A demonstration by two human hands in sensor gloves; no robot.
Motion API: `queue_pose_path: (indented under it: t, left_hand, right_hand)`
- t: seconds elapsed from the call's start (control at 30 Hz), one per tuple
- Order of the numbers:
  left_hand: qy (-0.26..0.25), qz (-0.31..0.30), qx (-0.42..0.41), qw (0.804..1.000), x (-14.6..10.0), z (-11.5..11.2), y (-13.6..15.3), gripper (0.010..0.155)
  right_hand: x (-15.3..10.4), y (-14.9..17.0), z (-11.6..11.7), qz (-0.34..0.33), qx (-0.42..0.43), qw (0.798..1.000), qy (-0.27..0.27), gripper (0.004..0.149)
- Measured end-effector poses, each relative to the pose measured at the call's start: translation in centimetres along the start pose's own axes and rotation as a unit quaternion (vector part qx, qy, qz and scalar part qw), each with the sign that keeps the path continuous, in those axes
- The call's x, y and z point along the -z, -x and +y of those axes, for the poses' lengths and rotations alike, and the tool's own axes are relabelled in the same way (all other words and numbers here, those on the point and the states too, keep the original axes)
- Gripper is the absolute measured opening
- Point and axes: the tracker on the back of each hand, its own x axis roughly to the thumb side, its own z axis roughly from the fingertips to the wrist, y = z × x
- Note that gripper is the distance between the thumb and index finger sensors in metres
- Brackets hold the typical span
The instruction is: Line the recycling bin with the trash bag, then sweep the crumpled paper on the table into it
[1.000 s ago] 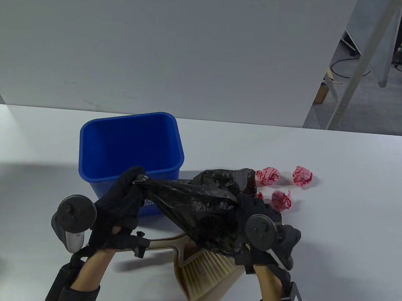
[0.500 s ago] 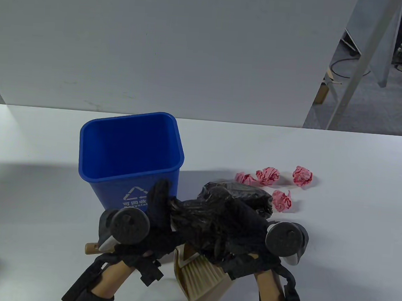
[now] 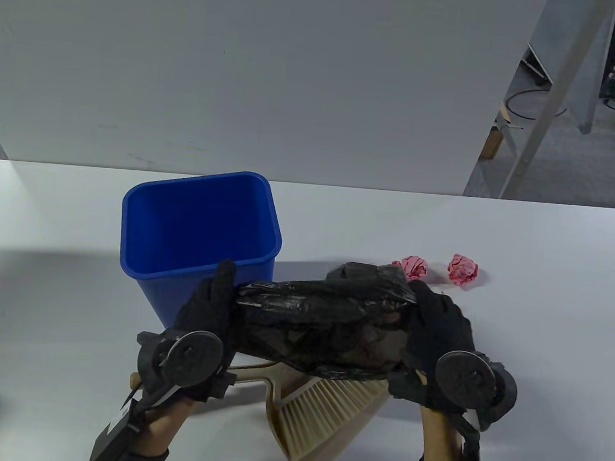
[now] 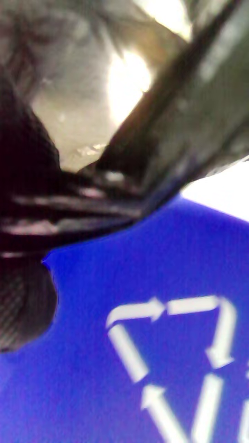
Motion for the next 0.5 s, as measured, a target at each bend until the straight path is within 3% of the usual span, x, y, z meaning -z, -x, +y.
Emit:
queue_pose_path:
  t: [0.1, 0.27, 0.37, 0.5]
  left_hand:
    - [-0.04, 0.034, -0.001, 0.999, 0.3, 1.7, 1.1, 0.067]
    - [-0.037, 0.056, -0.027, 0.997, 0.5, 2.1, 1.6, 0.063]
    - [0.009, 0.063, -0.099, 0.993, 0.6, 1.5, 1.5, 0.057]
    - [0.103, 0.082, -0.247, 0.96, 1.1, -0.5, 1.1, 0.046]
  right_hand:
    - [-0.1, 1.4, -1.5, 0.034, -0.066, 0.997, 0.032, 0.04]
    - [-0.1, 1.9, -1.6, 0.078, -0.046, 0.995, 0.038, 0.04]
    - [-0.1, 2.4, -1.3, 0.099, -0.02, 0.995, 0.019, 0.041]
    - [0.0, 2.9, -0.9, 0.151, 0.082, 0.985, 0.002, 0.043]
